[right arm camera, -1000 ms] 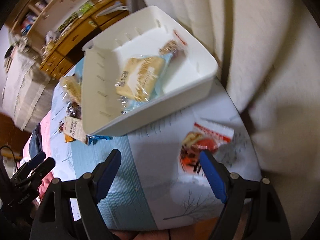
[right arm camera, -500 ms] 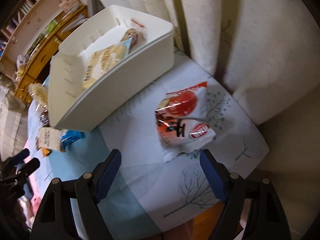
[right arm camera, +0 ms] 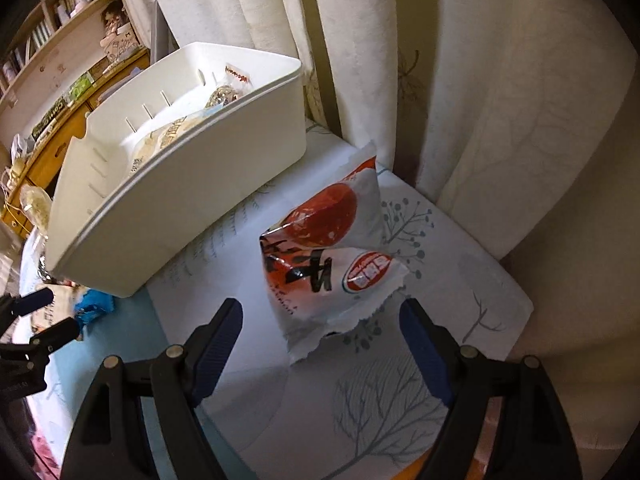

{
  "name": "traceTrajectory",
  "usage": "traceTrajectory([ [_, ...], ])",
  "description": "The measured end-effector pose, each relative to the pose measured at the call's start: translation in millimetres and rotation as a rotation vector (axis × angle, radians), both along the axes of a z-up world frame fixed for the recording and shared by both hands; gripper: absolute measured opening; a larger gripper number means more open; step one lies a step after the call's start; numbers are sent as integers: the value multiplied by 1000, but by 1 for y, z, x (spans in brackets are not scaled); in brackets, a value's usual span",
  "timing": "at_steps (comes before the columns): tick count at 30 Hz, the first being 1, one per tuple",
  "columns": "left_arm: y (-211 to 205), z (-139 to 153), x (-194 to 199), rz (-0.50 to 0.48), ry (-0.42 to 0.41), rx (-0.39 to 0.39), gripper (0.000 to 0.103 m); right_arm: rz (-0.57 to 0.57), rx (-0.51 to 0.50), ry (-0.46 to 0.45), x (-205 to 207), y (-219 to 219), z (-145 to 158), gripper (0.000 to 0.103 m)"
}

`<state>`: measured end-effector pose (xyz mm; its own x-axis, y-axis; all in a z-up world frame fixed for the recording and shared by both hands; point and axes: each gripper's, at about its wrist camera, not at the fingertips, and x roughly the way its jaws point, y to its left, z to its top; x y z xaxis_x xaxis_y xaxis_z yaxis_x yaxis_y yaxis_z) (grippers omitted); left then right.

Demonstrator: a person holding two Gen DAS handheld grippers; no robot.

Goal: Organize snacks

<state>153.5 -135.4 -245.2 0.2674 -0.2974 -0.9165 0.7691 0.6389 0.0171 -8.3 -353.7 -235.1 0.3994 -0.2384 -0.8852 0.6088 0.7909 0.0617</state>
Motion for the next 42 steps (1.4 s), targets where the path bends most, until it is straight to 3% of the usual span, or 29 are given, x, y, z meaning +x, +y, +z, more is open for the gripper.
traceTrajectory([
  [5,-12,-11,-3,-42,-38,42,79,36,-47,5,9,1,-5,81],
  [14,-22,-26,0,-54,-52,48,78,102,-134,28,23,4,-15,81],
  [17,-27,-31,0,-64,-60,60,68,106,-139,41,27,2,-18,77],
  [19,-28,-33,2,-67,-54,58,55,116,-150,46,30,2,-19,74],
  [23,-28,-33,4,-70,-38,46,46,173,-174,74,33,6,-20,73],
  [30,-26,-30,-1,-78,-60,69,32,222,-120,82,35,11,-15,69],
  [34,-26,-24,-4,-60,-67,97,32,256,-93,81,39,17,-14,67],
  [42,-20,-1,-12,41,-59,146,32,367,67,81,51,43,-11,62],
])
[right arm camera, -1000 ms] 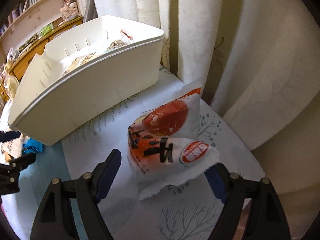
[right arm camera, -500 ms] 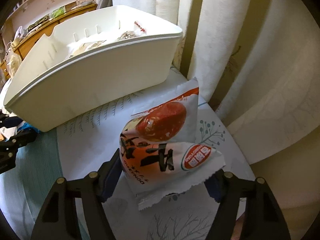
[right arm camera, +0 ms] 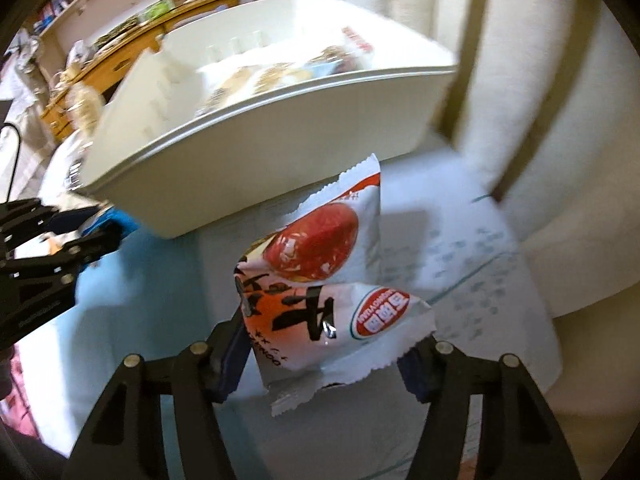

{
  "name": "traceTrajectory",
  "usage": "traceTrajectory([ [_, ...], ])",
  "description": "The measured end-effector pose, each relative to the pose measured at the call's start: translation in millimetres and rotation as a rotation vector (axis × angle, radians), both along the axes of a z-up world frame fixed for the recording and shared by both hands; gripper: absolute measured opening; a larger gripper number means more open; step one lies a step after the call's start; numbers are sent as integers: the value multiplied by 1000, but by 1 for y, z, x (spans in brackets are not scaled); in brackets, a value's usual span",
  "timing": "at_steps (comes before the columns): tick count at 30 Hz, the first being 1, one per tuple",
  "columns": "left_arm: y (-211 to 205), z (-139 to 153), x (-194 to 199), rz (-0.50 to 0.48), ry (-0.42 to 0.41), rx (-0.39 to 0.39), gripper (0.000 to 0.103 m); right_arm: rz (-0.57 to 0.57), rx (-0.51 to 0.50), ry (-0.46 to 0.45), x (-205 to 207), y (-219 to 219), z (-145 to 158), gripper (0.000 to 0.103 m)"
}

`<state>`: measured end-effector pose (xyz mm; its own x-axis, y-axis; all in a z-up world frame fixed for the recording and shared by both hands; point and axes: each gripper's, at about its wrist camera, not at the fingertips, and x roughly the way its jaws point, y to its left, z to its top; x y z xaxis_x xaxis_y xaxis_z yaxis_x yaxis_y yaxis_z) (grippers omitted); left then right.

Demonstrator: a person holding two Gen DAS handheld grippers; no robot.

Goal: Organize snacks
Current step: 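Lift the apple packet with the right tool while the left tool lifts the blue snack, then drop the apple packet into the tray with the right tool while the left tool drops the blue snack in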

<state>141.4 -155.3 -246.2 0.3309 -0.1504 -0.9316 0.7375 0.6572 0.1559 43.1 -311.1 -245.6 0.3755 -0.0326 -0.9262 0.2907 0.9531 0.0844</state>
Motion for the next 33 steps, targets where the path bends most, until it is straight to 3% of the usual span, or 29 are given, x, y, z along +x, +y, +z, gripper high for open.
traceTrajectory([
  [7,13,28,-18,108,87,-26,32,246,122,8,8,55,16,59],
  [11,21,45,-28,174,106,-16,32,448,96,-45,16,78,39,59],
  [14,27,66,-29,254,86,-24,32,534,78,-81,22,87,55,59],
  [24,33,142,-12,411,-29,-175,32,657,59,-237,44,68,118,59],
  [33,5,180,11,455,-117,-371,32,688,-11,-317,58,29,150,59],
])
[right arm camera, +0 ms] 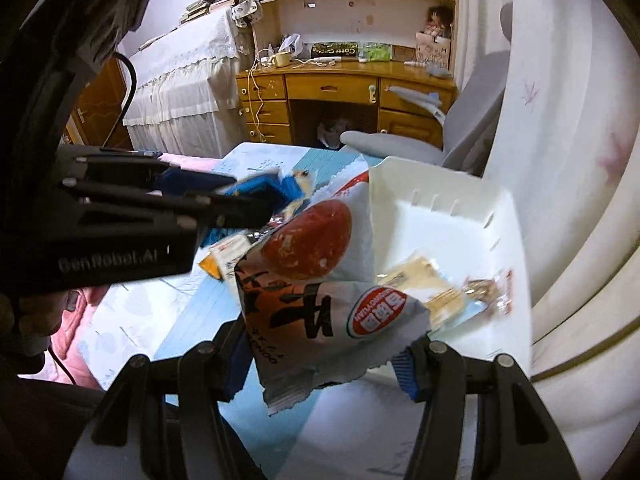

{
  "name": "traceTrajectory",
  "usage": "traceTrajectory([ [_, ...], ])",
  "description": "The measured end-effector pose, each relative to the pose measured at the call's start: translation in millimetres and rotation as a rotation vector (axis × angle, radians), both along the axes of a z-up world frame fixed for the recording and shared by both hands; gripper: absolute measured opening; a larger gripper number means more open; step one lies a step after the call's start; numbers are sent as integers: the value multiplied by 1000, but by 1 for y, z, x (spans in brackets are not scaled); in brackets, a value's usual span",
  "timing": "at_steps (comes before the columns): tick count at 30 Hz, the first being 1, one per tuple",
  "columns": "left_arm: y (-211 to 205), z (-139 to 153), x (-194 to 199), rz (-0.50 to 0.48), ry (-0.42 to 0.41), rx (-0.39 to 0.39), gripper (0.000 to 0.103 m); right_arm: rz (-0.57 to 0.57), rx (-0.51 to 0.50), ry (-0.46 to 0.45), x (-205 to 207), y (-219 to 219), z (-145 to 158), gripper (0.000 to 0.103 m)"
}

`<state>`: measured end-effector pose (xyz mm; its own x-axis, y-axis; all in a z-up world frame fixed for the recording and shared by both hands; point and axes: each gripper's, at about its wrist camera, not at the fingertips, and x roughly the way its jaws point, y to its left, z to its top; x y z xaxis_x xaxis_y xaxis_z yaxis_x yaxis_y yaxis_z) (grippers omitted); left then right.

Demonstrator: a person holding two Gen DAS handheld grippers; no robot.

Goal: Organize snacks
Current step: 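Drop the apple packet into the tray with the right tool while the left tool drops the blue snack in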

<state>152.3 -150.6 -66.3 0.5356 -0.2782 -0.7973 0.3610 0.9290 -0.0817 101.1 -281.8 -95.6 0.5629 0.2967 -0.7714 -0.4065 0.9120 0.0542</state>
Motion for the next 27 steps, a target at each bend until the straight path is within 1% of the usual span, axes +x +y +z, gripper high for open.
traceTrajectory([
  [4,-22,-1,6,2,-22,-57,32,-47,-16,-36,2,-20,1,59],
  [9,-46,-11,13,22,-27,-119,32,-134,-26,-71,10,-51,2,59],
  [12,-56,-19,18,44,-20,-158,33,-180,-22,-49,17,-69,-5,59],
  [13,-58,-22,20,47,-15,-163,34,-198,-11,-37,21,-76,-8,59],
  [14,-62,-26,22,44,-1,-170,36,-209,-5,-28,23,-81,-10,59],
  [15,-63,-29,23,37,13,-174,46,-221,0,-17,25,-85,-12,61],
  [16,-63,-33,24,36,25,-175,65,-239,0,0,28,-89,-15,61],
  [17,-64,-35,23,42,34,-171,72,-247,-2,17,29,-91,-17,62],
  [18,-64,-36,22,50,33,-172,76,-252,-4,40,32,-93,-20,65],
  [19,-63,-37,20,51,32,-175,76,-261,-5,67,33,-95,-24,66],
  [24,-50,-43,11,80,67,-176,76,-282,41,98,31,-99,-28,80],
  [27,-38,-54,5,106,109,-177,76,-279,48,117,29,-95,-31,80],
])
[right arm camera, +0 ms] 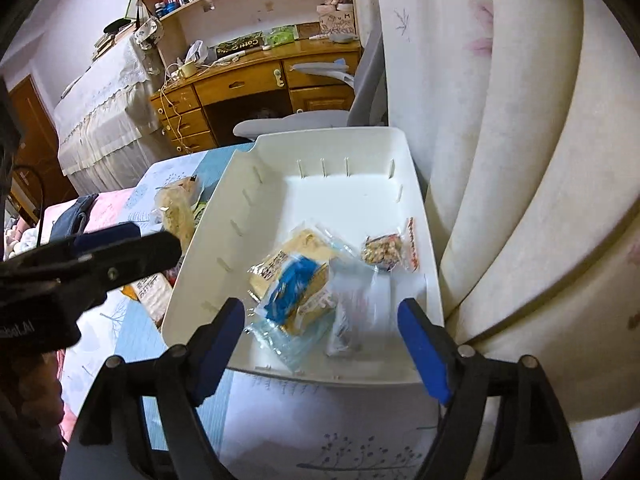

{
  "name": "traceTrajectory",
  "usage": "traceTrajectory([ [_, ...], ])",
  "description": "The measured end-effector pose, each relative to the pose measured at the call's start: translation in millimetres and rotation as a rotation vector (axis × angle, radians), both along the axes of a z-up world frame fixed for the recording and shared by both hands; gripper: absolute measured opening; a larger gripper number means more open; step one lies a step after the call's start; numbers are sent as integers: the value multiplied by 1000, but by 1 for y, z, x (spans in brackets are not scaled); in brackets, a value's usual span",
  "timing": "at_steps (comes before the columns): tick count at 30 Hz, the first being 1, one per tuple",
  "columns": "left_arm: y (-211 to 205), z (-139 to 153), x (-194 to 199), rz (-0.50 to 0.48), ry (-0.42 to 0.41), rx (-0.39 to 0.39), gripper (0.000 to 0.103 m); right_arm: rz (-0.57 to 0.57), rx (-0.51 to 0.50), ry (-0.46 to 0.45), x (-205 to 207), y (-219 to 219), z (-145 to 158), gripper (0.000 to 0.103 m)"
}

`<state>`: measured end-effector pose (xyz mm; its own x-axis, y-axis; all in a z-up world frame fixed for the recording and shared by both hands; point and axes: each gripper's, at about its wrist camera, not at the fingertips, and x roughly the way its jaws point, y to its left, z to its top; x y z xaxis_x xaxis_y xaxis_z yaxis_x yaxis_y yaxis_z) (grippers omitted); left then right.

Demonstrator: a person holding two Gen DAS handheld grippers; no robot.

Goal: Organize snacks
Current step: 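Drop the apple packet into the tray with the right tool while the left tool drops the blue snack in, then move both open tools from the tray over to the snack pile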

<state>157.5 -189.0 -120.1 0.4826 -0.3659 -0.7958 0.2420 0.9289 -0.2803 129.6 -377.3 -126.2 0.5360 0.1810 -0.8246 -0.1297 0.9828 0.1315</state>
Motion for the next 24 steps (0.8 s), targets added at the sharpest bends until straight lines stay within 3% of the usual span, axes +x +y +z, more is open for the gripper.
traceTrajectory([
  [7,38,-27,-19,63,122,9,76,4,32,64,-12,17,-6,80],
  [14,90,-38,-45,80,154,66,76,-13,59,108,-31,48,-14,80],
  [24,167,-39,-58,-16,172,151,76,-85,135,117,-54,120,-13,80],
])
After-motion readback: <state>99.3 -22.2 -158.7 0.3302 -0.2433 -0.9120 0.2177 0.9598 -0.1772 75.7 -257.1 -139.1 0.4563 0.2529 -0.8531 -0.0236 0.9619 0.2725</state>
